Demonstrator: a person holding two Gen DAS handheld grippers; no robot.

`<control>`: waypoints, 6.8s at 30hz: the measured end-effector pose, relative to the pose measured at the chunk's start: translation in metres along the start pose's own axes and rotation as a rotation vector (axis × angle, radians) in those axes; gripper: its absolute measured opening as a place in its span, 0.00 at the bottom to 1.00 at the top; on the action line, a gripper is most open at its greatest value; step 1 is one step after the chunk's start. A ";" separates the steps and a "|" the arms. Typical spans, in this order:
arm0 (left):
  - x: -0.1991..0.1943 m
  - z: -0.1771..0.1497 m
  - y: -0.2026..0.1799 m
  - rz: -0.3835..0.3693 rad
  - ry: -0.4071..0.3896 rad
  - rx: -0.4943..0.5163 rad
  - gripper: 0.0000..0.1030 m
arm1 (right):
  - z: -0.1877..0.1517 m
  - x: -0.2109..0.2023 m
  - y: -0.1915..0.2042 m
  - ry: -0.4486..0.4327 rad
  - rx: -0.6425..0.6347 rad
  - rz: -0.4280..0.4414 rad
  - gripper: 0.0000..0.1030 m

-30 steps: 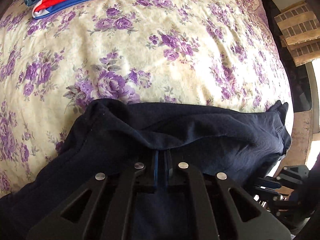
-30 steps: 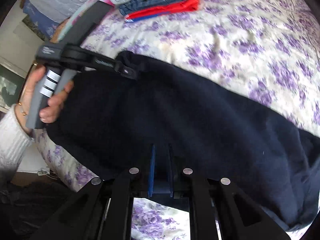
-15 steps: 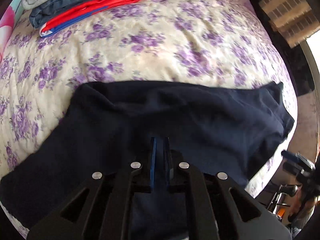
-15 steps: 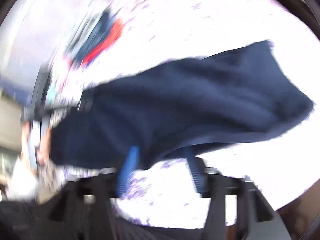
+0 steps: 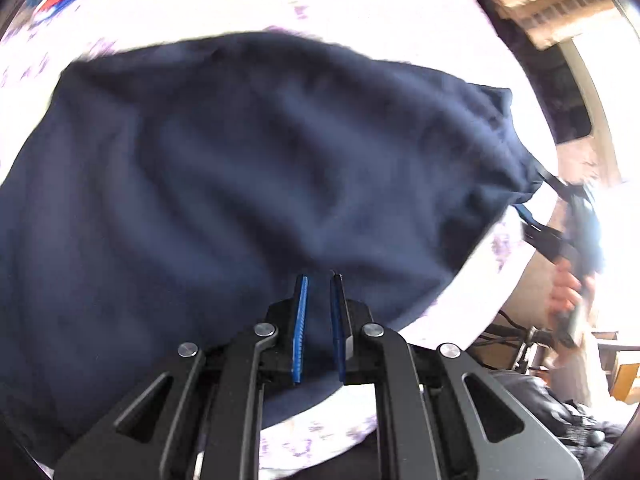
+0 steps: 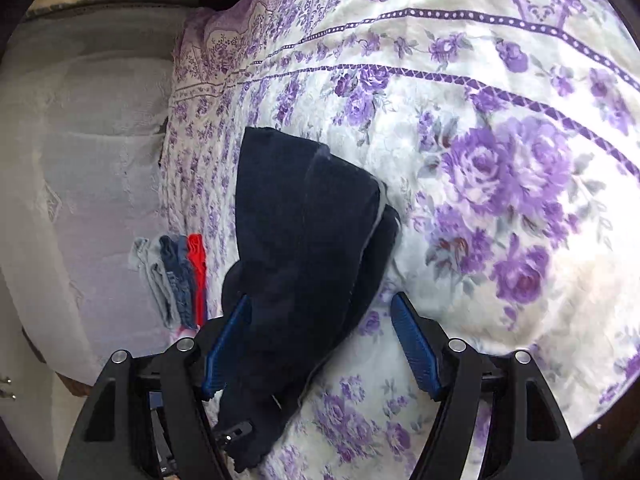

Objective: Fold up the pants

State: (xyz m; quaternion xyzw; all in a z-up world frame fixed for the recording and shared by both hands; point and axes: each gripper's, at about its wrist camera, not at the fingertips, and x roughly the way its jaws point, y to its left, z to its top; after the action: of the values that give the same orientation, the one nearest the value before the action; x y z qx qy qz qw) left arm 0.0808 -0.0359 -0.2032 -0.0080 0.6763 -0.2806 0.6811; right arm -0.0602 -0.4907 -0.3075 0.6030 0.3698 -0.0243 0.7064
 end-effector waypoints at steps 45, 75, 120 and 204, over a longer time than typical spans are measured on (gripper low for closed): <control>0.096 0.143 -0.113 -0.083 -0.017 0.091 0.00 | 0.023 0.026 0.103 0.010 -0.419 -0.260 0.15; -0.032 -0.070 0.171 -0.015 -0.331 -0.550 0.00 | -0.295 0.178 0.231 0.650 -1.558 -0.362 0.48; 0.077 0.039 -0.065 -0.237 0.114 0.002 0.09 | -0.095 0.185 0.224 0.849 -1.465 -0.296 0.09; -0.152 -0.168 0.185 0.101 -0.621 -0.701 0.24 | -0.362 0.237 0.277 0.926 -1.546 -0.366 0.13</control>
State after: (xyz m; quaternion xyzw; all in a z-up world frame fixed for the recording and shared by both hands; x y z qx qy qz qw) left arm 0.0052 0.2414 -0.1501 -0.2883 0.4940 0.0139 0.8202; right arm 0.0663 -0.0030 -0.2076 -0.1556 0.6188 0.3621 0.6795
